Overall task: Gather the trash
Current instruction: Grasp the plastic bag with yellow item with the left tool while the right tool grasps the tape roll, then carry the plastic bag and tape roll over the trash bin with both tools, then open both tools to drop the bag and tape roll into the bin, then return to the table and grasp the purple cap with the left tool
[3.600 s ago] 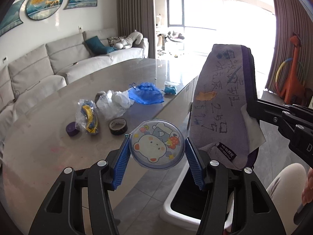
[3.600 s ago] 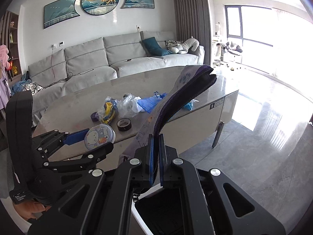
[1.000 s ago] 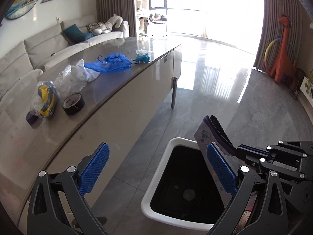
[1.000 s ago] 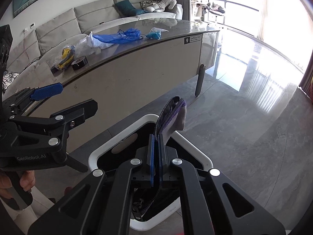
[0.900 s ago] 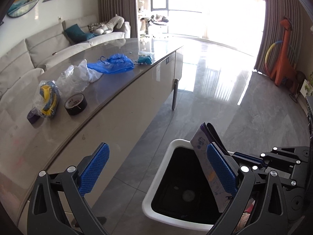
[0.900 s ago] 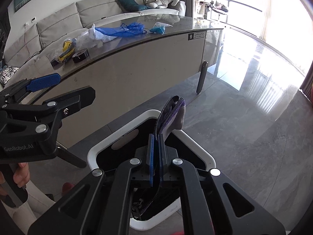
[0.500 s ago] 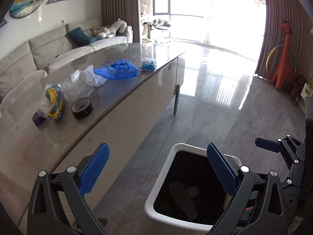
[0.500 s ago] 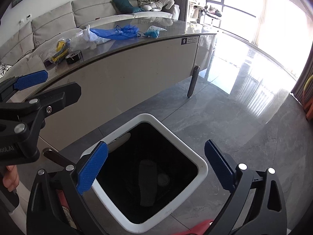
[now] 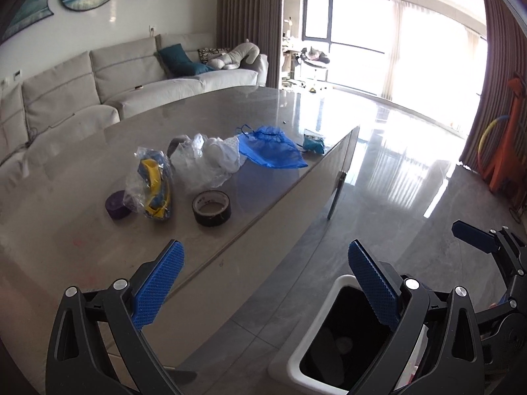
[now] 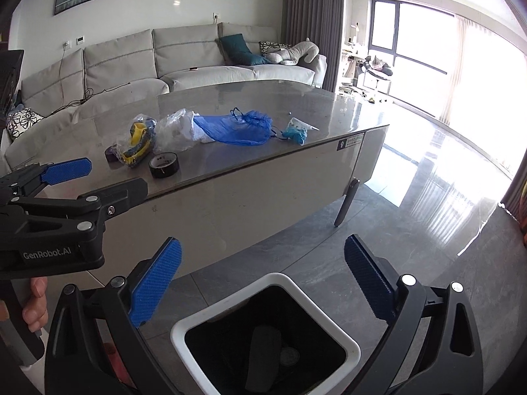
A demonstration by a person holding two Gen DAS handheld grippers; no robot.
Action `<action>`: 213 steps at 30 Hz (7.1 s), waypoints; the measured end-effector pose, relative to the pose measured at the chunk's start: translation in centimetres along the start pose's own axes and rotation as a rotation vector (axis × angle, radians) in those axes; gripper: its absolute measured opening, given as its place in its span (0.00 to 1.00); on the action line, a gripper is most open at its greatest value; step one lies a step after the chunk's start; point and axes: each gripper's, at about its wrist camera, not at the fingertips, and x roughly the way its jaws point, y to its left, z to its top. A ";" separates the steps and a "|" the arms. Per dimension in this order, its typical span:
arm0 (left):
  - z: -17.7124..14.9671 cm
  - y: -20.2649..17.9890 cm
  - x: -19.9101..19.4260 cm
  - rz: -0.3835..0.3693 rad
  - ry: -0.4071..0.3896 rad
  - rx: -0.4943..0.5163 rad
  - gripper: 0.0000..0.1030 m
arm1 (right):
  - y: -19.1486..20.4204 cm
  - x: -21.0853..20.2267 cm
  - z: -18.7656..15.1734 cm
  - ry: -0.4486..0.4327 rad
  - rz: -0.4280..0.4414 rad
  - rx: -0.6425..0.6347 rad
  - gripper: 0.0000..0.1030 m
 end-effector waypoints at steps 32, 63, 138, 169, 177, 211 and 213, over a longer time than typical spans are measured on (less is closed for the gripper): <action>4.4 13.4 10.8 0.203 0.046 -0.204 0.95 | 7.8 11.8 10.6 -0.118 0.101 -0.034 0.95; 4.8 13.0 8.1 0.212 -0.025 -0.124 0.13 | 10.4 15.1 7.2 -0.058 0.180 -0.064 0.95; -6.9 -10.8 2.9 -0.321 0.205 0.302 0.13 | -3.6 -6.8 -6.1 -0.033 -0.156 0.106 0.49; -6.8 -9.8 4.4 -0.098 0.195 0.324 0.95 | -4.9 -3.1 -8.1 0.052 -0.118 0.148 0.49; -5.1 -6.4 2.8 -0.035 0.101 0.241 0.95 | -2.9 -0.8 -8.9 0.093 -0.074 0.107 0.49; 1.6 6.4 2.2 0.113 0.018 -0.086 0.95 | 4.7 2.2 2.1 -0.063 0.059 -0.078 0.95; 2.3 8.1 2.4 0.129 0.016 -0.134 0.95 | 5.6 2.8 3.2 -0.077 0.079 -0.086 0.95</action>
